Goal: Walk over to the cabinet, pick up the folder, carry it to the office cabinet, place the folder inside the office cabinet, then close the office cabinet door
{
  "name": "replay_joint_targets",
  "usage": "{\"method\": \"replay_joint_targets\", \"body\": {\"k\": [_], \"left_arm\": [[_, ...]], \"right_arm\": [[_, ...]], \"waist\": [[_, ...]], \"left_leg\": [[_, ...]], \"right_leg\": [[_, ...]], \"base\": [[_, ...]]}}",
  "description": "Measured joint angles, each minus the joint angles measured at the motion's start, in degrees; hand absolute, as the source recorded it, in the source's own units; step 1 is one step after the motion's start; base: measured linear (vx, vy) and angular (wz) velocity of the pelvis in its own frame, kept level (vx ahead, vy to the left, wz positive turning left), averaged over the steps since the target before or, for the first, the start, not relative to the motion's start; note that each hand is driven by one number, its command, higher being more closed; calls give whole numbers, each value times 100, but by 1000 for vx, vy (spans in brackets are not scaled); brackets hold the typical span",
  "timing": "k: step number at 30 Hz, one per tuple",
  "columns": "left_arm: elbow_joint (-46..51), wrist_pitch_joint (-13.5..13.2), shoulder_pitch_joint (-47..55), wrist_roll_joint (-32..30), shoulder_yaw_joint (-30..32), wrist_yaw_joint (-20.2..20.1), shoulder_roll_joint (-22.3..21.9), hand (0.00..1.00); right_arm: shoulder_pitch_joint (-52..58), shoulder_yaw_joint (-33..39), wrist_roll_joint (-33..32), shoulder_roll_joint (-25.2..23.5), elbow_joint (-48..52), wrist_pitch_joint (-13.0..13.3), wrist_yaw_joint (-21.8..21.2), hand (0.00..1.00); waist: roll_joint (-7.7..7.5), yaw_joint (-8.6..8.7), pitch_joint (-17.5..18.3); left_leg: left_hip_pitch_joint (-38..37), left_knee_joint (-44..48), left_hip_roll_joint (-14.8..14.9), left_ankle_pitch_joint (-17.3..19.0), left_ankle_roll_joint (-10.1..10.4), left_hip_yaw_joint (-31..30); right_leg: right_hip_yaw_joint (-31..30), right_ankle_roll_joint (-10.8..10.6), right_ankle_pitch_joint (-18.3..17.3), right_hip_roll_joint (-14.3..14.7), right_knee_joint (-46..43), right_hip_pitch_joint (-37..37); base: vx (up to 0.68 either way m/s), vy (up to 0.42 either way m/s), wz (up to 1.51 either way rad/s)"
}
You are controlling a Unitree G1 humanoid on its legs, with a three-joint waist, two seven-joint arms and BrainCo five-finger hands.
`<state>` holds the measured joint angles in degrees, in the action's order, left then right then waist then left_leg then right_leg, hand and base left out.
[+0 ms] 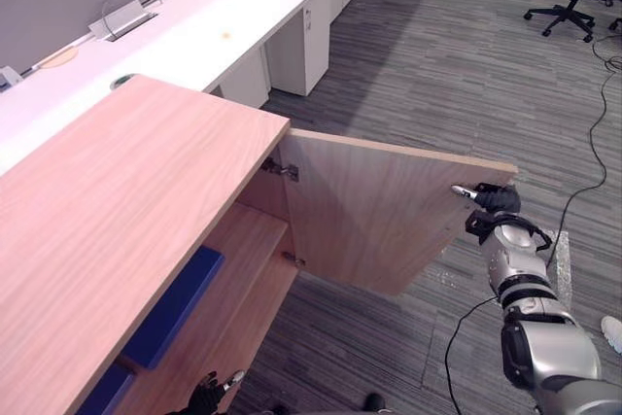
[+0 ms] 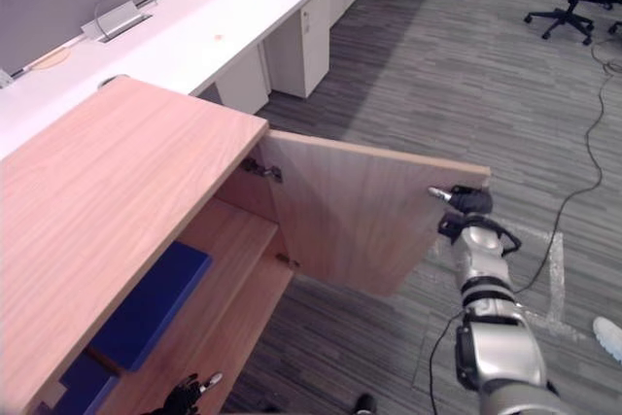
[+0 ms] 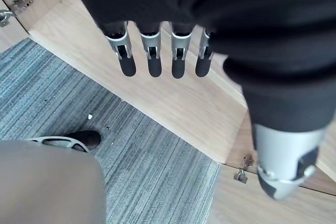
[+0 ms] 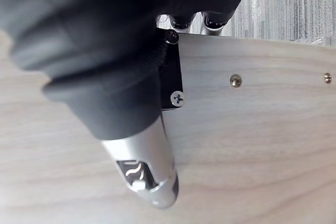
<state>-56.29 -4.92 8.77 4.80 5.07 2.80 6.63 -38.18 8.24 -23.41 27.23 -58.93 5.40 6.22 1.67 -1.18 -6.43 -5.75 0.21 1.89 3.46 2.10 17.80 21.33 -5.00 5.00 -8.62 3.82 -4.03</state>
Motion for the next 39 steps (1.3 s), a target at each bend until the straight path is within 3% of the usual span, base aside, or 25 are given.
{"method": "replay_joint_targets", "body": {"k": [12, 15, 16, 19, 21, 22, 24, 26, 27, 29, 32, 39], "left_arm": [[4, -11, 215, 15, -204, -1, 99, 0], [1, -10, 268, -11, -264, -2, 140, 0], [-3, -6, 289, -34, -277, -4, 154, 0], [-6, -2, 273, -155, -237, -82, 176, 0], [-46, -3, 276, -305, -178, -198, 189, 0], [-53, -3, 270, -308, -172, -225, 199, 0], [-113, -35, 188, -434, -65, -261, 222, 0], [-222, -42, 52, -514, 3, -274, 226, 0], [-225, -43, -23, -528, 70, -287, 197, 0], [-223, -45, -90, -532, 122, -288, 155, 0], [-267, -43, -84, -533, 265, -286, 104, 0], [-281, -30, -67, -555, 423, -258, 86, 0]], "right_arm": [[-511, -124, 325, 239, -653, -138, -7, 0], [-57, -1168, 721, 453, 28, -203, 4, 0], [300, -1934, 943, 669, 664, -269, -51, 0], [1110, -3310, 1146, 1314, 1702, -387, -333, 0], [1588, -4530, 1455, 2023, 2655, -422, -994, 0], [1663, -4813, 1574, 2185, 2928, -422, -1283, 0], [2018, -5632, 1826, 2482, 4190, -427, -2383, 0], [2111, -6214, 1828, 2387, 4995, -337, -3122, 0], [2216, -6447, 1827, 2087, 5333, -173, -3505, 0], [2319, -6646, 1831, 1549, 5683, 77, -3787, 0], [2248, -6621, 1958, 1255, 5842, 327, -3799, 0], [2249, -6596, 2499, 945, 5795, 356, -3484, 0]], "waist": [[3, 29, -282], [-15, 102, -291], [-27, 149, -289], [-35, 229, -284], [-51, 296, -258], [-61, 297, -238], [-139, 290, -132], [-157, 225, -118], [-152, 151, -113], [-126, 69, -61], [-128, -34, -3], [-203, -138, 101]], "left_leg": [[-27, -508, -24, -548, -34, -433], [-13, -509, 48, -549, -23, -372], [-20, -509, 120, -531, 14, -234], [-45, -492, 256, -496, 98, -62], [-116, -475, 419, -465, 221, 81], [-129, -467, 467, -455, 264, 113], [-53, -314, 652, -392, 383, 102], [-5, -226, 754, -371, 452, 81], [30, -190, 817, -372, 461, 55], [98, -173, 874, -388, 484, 18], [105, -153, 888, -395, 499, 11], [174, -68, 829, -369, 488, -108]], "right_leg": [[345, 69, 70, 51, 8, 11], [287, 103, 94, 128, 68, 16], [158, 121, 106, 212, 88, 66], [18, 135, 101, 350, 87, 125], [-91, 213, 48, 518, 84, 123], [-120, 241, 28, 570, 83, 122], [-125, 391, -72, 734, 86, 127], [-119, 474, -125, 846, 86, 131], [-103, 519, -155, 901, 86, 135], [-73, 578, -174, 960, 85, 203], [-58, 600, -180, 971, 85, 190], [-9, 579, -162, 884, 87, 151]], "base": [[-98, -44, 16], [-57, -51, -16], [-28, -65, -41], [-4, -83, -40], [20, -110, -31], [23, -121, -25], [21, -145, -5], [19, -166, 3], [14, -127, 8], [33, -88, 7], [32, -22, 3], [-2, 37, 8]]}}
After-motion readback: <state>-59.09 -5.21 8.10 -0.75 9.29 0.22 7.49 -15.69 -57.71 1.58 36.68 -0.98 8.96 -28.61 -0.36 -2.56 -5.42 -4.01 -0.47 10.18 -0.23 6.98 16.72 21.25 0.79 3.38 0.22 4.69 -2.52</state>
